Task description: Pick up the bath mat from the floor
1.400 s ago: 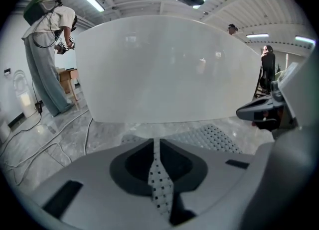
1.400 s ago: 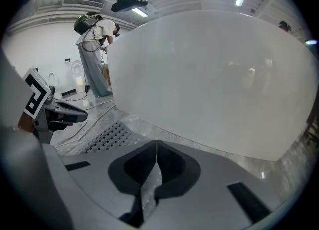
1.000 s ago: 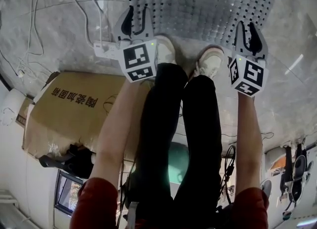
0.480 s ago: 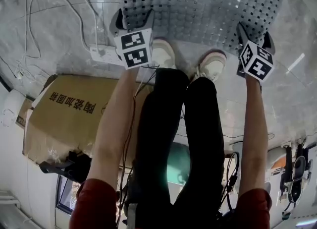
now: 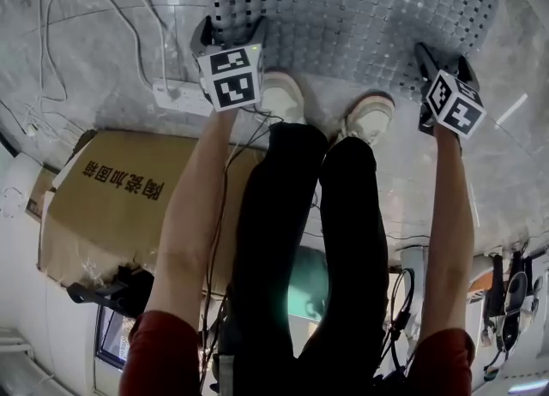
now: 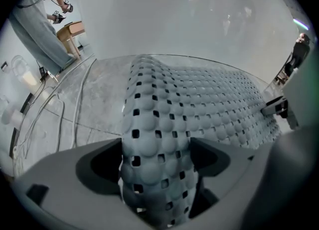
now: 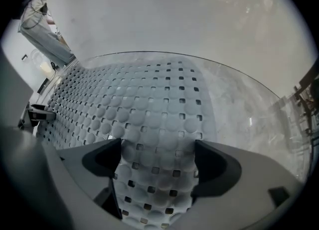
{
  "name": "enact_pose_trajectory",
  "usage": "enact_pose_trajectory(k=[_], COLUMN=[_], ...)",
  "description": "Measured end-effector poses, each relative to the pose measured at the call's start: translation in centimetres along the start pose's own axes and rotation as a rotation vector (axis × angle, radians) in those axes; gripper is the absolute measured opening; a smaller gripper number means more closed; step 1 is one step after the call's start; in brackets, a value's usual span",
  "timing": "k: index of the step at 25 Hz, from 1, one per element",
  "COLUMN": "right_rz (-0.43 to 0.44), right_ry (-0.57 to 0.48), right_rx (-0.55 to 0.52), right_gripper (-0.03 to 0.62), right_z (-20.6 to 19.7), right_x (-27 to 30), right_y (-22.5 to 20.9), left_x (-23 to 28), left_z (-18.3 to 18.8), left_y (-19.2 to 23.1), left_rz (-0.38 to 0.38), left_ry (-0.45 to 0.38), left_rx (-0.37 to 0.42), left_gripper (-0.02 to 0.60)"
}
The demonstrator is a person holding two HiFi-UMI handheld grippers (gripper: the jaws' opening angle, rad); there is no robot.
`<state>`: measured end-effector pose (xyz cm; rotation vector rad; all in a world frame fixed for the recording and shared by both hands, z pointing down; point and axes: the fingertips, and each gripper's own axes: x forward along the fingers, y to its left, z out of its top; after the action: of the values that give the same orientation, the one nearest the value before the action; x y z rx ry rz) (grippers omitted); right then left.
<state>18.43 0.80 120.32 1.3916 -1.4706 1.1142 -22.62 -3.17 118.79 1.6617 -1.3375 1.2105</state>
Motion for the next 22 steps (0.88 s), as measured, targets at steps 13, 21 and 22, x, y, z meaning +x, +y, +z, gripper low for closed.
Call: enact_pose_trajectory(k=[13, 21, 22], right_rz=[-0.018, -0.049, -0.045], right_ry=[-0.006, 0.03, 0.03], right_rx=[0.004, 0.026, 0.019], right_gripper=[0.3, 0.166, 0.158], right_z=[0.3, 0.5, 0.4], right_x=[-0.1, -0.2, -0.2], right_y=[1.4, 2.7, 2.7], left_x=[-0.4, -1.4, -1.5], left_z=[0.2, 1.3, 1.3], left_y=[-2.2, -3.3, -3.4], left_rz=[-0.031, -0.071, -0.077], left_ry=[0.047, 0.046, 0.044], left_rx=[-0.034, -0.059, -0.059], left_gripper=[0.241, 0.198, 0.195])
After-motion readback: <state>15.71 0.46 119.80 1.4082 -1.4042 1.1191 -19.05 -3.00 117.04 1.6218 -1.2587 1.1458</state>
